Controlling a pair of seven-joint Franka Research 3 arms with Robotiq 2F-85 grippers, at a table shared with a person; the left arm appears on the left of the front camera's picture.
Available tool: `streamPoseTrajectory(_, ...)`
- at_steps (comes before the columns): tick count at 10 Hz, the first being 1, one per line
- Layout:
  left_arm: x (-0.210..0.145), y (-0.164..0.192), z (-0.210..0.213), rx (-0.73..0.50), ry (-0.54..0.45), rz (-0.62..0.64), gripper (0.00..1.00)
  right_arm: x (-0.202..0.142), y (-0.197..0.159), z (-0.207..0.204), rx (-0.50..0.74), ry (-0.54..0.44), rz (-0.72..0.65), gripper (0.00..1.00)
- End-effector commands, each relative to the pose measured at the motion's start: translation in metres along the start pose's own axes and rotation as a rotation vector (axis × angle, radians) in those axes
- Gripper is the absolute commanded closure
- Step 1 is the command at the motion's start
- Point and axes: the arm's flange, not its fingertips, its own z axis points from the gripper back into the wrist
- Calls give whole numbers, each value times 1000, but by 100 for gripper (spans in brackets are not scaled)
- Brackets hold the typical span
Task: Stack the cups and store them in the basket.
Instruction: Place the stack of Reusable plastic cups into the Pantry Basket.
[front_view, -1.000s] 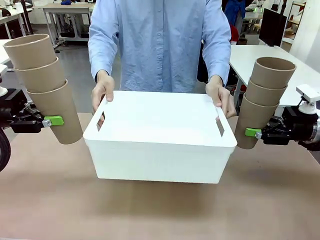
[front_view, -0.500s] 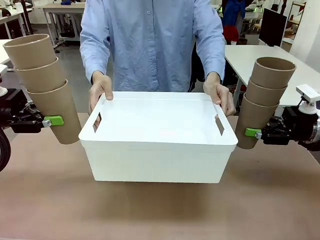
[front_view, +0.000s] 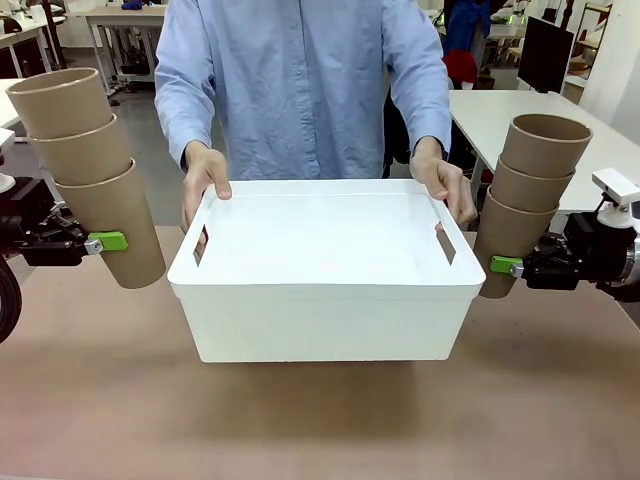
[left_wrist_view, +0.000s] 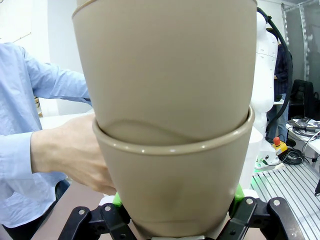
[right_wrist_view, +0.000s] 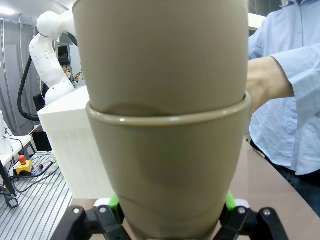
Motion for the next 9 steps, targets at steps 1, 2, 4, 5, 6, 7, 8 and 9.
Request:
streamPoseTrajectory(1, 4, -3, 2, -5, -6, -7, 15, 3, 0, 0, -2, -2, 13, 16)
streamPoseTrajectory(2, 4, -3, 2, -5, -6, -7, 15, 3, 0, 0, -2, -2, 13, 16)
streamPoseTrajectory(4, 4, -3, 2, -5, -6, -7, 15, 3, 0, 0, -2, -2, 13, 16)
streamPoseTrajectory(5, 4, -3, 2, -5, -6, -7, 15, 3, 0, 0, -2, -2, 13, 16)
streamPoseTrajectory(6, 4, -3, 2, -5, -6, -7, 15, 3, 0, 0, -2, -2, 13, 16)
streamPoseTrajectory(7, 4, -3, 2, -5, -6, -7, 15, 3, 0, 0, -2, -2, 13, 16)
streamPoseTrajectory(8, 4, -3, 2, -5, -6, -7, 15, 3, 0, 0, -2, -2, 13, 16)
streamPoseTrajectory(9, 4, -3, 2, -5, -6, -7, 15, 3, 0, 0, -2, -2, 13, 16)
